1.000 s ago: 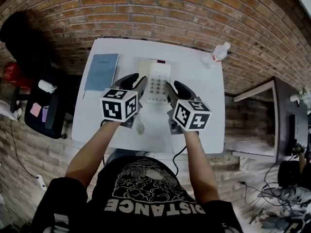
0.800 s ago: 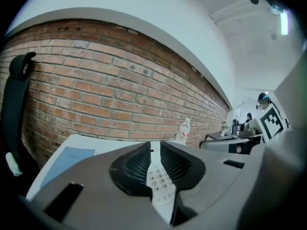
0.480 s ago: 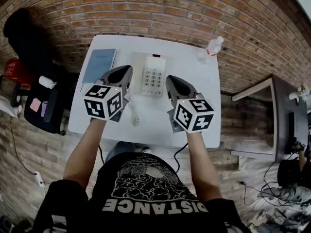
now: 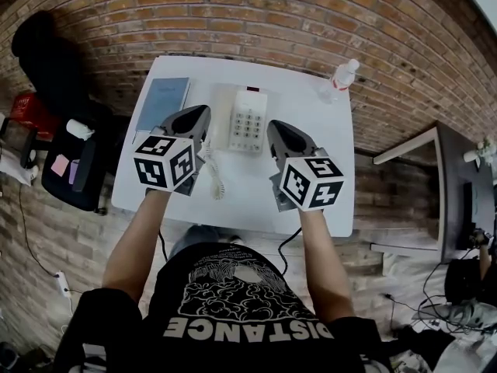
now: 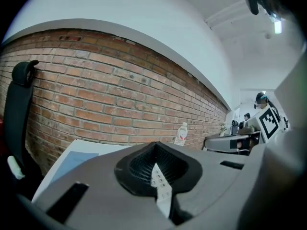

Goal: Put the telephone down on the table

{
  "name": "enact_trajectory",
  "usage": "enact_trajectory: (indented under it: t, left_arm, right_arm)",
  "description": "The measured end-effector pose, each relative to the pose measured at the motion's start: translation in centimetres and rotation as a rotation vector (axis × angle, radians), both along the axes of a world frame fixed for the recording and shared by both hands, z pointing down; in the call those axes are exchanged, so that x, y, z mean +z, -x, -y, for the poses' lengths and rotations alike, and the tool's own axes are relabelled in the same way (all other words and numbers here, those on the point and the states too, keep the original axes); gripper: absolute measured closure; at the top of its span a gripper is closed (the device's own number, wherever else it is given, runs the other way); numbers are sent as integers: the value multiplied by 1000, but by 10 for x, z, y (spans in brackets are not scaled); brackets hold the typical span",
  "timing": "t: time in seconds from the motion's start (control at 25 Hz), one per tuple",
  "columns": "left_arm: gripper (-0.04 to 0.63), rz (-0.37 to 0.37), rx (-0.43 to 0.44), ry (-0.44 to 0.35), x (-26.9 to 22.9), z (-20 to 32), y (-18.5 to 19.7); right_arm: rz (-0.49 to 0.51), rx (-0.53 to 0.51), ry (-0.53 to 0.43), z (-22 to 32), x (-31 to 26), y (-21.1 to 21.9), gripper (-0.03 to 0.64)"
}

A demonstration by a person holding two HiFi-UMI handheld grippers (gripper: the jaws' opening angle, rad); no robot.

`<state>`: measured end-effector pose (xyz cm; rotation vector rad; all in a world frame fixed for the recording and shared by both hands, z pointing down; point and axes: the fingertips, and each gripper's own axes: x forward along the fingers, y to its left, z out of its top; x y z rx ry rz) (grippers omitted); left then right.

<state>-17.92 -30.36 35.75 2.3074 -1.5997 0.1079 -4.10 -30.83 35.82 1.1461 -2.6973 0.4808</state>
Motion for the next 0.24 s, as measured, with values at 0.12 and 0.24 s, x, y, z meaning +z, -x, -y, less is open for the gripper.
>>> enact_trajectory:
  t: [0.12,0.24]
  left_arm:
    - [589,-2,-5,5,1,0,2]
    - [589,-3,-7,7,1,-1,2]
  right_arm:
    - [2,2,1,0,0,-1,615]
    - [3,5,2,0,-1,-2,615]
